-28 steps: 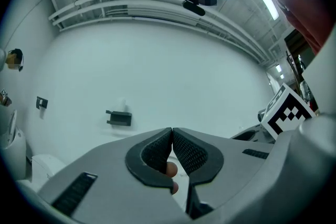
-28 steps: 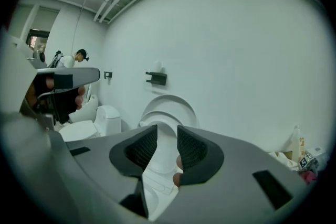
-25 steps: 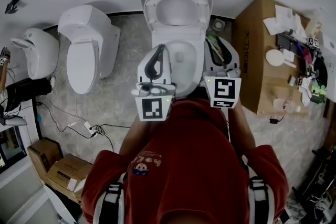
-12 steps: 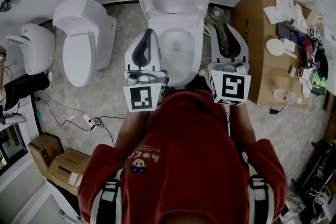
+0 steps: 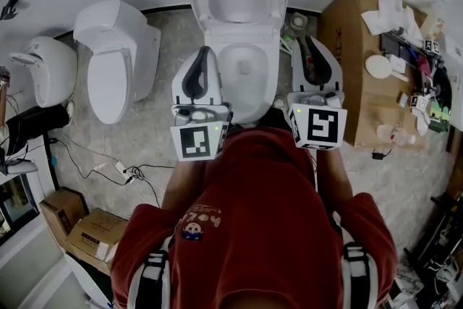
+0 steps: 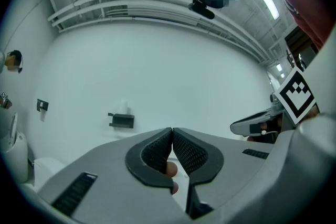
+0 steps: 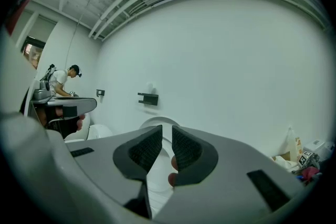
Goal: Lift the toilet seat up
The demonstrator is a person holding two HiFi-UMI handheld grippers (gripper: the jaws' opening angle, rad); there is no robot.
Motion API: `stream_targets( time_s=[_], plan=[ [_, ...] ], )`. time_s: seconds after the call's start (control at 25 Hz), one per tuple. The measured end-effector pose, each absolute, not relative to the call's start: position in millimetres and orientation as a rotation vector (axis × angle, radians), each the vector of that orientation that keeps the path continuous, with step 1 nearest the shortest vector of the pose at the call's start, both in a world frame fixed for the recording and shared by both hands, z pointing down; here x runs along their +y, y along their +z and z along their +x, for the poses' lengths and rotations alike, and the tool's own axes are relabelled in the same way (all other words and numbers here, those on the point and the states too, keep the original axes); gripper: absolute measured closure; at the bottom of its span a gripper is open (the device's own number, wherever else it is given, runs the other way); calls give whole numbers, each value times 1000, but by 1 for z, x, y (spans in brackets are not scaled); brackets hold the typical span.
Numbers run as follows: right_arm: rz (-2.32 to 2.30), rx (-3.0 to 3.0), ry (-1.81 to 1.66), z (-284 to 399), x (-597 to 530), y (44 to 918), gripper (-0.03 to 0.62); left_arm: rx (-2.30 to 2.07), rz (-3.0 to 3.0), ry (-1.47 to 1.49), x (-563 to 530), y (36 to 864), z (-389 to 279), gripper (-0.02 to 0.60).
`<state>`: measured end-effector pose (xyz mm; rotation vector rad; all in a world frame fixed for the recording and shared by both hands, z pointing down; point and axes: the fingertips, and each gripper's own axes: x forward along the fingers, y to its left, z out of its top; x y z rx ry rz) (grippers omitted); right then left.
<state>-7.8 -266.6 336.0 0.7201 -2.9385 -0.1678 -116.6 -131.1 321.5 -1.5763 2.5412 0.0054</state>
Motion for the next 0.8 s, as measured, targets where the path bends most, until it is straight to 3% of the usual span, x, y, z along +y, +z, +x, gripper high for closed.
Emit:
stream_targets(
  time_s=[0.8],
  plan=[
    [690,-3001,-183,-9,-262,334,580,2554,-1597,37,-140,323,-110,563]
  ],
)
